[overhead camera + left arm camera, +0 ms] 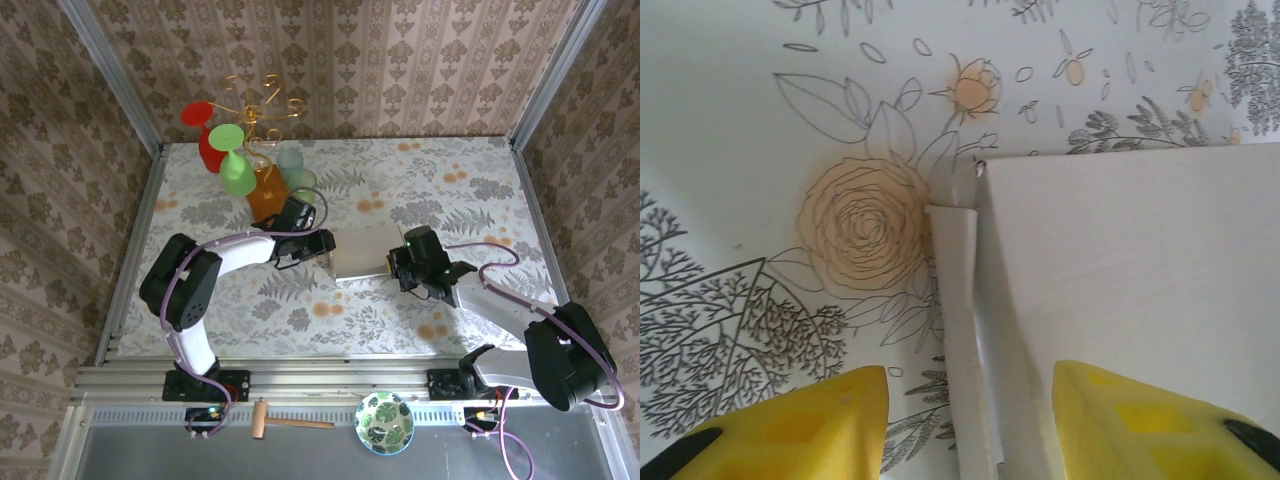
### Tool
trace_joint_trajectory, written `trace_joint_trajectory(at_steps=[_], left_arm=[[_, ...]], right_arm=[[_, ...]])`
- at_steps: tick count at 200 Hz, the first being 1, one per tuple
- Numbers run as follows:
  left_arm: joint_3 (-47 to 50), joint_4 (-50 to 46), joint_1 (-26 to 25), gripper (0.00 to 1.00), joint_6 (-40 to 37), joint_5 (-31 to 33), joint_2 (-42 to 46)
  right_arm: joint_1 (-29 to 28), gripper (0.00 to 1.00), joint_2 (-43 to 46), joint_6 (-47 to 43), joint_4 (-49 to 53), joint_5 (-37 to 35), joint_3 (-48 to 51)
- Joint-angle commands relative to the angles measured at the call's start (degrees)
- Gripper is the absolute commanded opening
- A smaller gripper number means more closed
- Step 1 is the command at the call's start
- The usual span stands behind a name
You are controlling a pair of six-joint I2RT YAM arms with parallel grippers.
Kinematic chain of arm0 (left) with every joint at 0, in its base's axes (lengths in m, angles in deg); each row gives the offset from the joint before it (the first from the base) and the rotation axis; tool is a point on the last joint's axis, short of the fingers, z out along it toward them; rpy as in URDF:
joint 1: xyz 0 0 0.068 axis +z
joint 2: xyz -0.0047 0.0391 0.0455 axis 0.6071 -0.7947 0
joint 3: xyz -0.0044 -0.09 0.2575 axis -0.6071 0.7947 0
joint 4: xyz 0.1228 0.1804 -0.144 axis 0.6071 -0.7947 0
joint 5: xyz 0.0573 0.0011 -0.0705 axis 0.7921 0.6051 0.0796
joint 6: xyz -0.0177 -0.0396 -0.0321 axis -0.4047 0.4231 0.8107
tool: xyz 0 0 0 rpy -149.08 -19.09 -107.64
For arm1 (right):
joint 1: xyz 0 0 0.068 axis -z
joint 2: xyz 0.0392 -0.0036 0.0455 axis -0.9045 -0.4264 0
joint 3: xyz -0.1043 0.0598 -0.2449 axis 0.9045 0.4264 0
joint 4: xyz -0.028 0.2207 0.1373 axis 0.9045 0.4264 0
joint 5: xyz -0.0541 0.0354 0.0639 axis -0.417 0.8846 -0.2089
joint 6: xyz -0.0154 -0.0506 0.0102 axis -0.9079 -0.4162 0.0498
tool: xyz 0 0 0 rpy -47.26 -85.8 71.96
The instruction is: Fold the paper box
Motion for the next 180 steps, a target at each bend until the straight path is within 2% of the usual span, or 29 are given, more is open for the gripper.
trace_joint_trajectory(at_steps=[1, 23, 49, 77, 122, 153, 180], left_arm=[[-0.73, 0.07, -0.29, 0.47, -0.54, -0.52, -0.64], [-0.54, 4.63, -0.56, 0.47, 1.65, -3.09, -2.90], [-1.47, 5.52, -1.53, 0.44, 2.33, -3.34, -4.72], [-1.09, 4.24, -1.79, 0.32, 2.68, -2.91, -5.28], [-1.66, 0.93, -2.30, 0.20, 2.17, -2.38, -6.15], [-1.62, -1.22, -2.43, 0.10, 1.00, -1.51, -6.46], [-2.43, -3.80, -2.42, 0.07, -1.30, -1.25, -6.94]], right_arm=[[0.31, 0.00, -1.06, -1.36, 2.55, 0.15, 1.18], [0.34, 0.00, -1.30, -1.70, 2.64, 0.43, 1.50], [0.40, 0.00, -1.29, -2.37, 2.29, 0.16, 2.53], [0.64, 0.00, -1.16, -2.99, 1.81, 0.03, 3.59], [0.84, 0.03, -1.33, -4.72, 3.00, 0.24, 3.53], [1.49, 0.18, -0.77, -8.25, 7.25, 1.36, 0.68], [2.69, 0.37, 0.55, -16.62, 19.31, 1.74, -6.89]])
